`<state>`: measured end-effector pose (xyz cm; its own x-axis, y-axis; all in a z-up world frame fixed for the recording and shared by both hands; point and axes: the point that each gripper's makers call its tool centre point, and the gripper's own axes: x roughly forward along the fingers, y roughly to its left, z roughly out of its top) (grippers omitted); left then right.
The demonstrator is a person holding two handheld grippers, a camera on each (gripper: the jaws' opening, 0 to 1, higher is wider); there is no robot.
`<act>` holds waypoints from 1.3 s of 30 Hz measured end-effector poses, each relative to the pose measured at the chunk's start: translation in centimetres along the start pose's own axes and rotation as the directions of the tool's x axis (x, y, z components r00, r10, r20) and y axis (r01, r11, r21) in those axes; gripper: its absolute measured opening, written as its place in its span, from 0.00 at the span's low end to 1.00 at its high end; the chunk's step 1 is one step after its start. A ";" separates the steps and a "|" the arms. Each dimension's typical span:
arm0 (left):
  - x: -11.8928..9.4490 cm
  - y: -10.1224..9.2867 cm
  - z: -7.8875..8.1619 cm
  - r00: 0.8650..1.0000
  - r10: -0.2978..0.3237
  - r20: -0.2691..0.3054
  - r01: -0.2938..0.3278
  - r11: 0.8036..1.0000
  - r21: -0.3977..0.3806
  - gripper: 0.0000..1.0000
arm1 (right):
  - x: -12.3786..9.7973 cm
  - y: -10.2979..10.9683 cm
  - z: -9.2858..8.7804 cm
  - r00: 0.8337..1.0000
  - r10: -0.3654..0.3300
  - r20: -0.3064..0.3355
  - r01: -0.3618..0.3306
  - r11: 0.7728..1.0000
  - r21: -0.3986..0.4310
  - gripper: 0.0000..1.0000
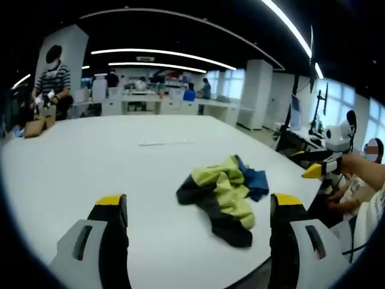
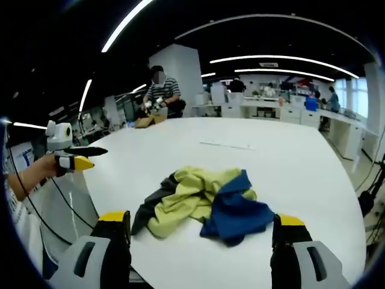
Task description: Fold the garment on the visible template until the final outline fits inside the template.
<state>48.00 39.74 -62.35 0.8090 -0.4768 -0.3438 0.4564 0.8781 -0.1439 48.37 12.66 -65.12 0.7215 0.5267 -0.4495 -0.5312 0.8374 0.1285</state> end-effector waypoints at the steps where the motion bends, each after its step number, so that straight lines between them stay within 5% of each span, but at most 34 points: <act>1: 0.0 0.1 0.0 1.000 0.002 -0.001 -0.002 1.000 0.000 0.95 | 0.0 -0.1 0.1 1.000 -0.004 0.005 0.004 1.000 -0.002 0.97; 39: 0.7 -0.1 0.2 1.000 -0.023 -0.020 0.024 0.999 0.023 0.91 | 0.2 -0.5 -0.2 1.000 -0.003 0.006 0.003 1.000 0.007 0.95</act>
<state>48.55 39.30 -62.39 0.7906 -0.4964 -0.3585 0.4839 0.8653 -0.1310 48.70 12.29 -65.41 0.7257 0.5254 -0.4442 -0.5261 0.8398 0.1338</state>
